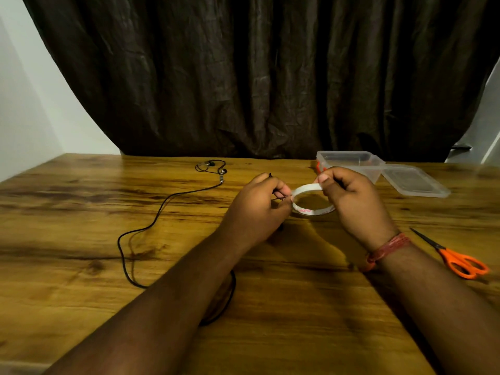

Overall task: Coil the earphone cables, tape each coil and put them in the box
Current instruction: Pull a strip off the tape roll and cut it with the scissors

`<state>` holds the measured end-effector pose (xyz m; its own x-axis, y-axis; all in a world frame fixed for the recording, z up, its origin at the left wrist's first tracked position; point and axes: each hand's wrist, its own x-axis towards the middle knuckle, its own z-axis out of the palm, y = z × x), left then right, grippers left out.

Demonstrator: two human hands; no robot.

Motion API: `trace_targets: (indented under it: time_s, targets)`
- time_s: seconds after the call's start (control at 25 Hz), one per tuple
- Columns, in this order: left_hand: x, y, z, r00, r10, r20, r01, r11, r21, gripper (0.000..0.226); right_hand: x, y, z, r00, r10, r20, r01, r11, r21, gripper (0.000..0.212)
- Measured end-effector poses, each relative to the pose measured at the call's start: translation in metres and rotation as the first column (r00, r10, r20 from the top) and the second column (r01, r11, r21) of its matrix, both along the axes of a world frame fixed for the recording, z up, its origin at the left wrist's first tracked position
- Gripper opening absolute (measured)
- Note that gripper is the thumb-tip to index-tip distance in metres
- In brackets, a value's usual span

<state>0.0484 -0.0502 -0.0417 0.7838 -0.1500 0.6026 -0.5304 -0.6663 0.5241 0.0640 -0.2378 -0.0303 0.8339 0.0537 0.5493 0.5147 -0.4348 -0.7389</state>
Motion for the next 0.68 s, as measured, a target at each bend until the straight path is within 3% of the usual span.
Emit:
trace_targets:
  time_s: [0.4, 0.68]
  targets:
    - [0.0025, 0.0010, -0.0007, 0.999, -0.021, -0.028, 0.021, 1.000, 0.006, 0.007, -0.0010, 0.0001, 0.0020, 0.999, 0.015, -0.048, -0.014, 1.000, 0.020, 0.023]
    - [0.0037, 0.0002, -0.0028, 0.998, 0.061, -0.026, -0.058, 0.992, 0.113, 0.006, -0.0040, 0.0001, 0.0029, 0.992, -0.050, 0.113, 0.076, 0.968, -0.238, 0.017]
